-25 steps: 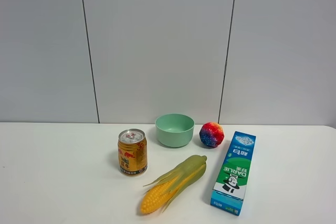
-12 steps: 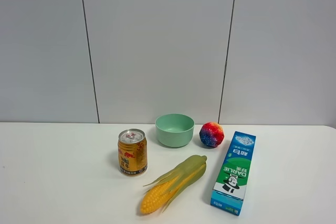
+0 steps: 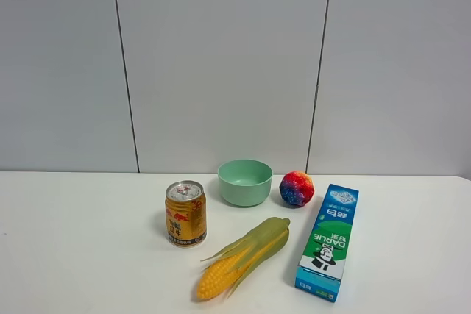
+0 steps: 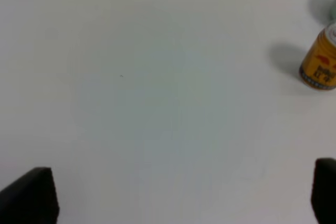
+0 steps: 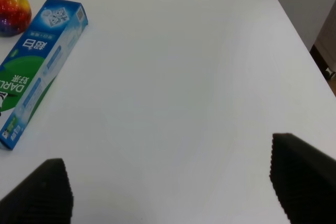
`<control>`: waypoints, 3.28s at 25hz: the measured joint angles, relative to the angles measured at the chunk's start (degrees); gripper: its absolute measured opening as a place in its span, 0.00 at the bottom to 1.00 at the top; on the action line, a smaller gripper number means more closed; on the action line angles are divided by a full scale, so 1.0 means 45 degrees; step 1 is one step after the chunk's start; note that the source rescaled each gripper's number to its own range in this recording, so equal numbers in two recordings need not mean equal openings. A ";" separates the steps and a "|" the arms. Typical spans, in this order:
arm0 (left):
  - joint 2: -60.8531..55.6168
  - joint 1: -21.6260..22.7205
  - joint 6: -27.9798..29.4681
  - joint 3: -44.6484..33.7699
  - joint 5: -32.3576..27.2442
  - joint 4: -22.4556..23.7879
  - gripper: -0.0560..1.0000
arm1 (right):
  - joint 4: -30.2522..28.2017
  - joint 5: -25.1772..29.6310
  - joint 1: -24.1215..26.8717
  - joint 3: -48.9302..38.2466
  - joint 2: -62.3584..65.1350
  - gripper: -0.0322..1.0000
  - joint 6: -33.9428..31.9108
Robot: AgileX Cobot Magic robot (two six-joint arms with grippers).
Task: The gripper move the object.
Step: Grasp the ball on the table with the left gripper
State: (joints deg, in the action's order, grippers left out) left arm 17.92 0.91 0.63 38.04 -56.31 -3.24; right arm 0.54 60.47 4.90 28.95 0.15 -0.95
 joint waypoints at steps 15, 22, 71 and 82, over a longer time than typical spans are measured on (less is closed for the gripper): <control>0.7350 -0.2459 -0.1449 0.2540 0.3988 -0.0936 1.00 | 0.0000 0.0000 0.0000 0.0000 0.0000 1.00 0.0000; 1.1900 -0.5625 -0.1491 0.5039 0.4987 -0.0533 1.00 | 0.0000 0.0000 0.0000 0.0000 0.0000 1.00 0.0000; 2.6728 -0.9668 -0.2111 1.7816 0.7175 -0.1117 1.00 | 0.0000 0.0000 0.0000 0.0000 0.0000 1.00 0.0000; 2.7939 -0.9743 -0.3124 1.8310 0.8088 -0.1117 1.00 | 0.0000 0.0000 0.0000 0.0000 0.0000 1.00 0.0000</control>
State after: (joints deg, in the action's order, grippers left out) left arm 143.65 -42.93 -13.43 120.44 -19.91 -8.27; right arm 0.54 60.47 4.90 28.95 0.15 -0.95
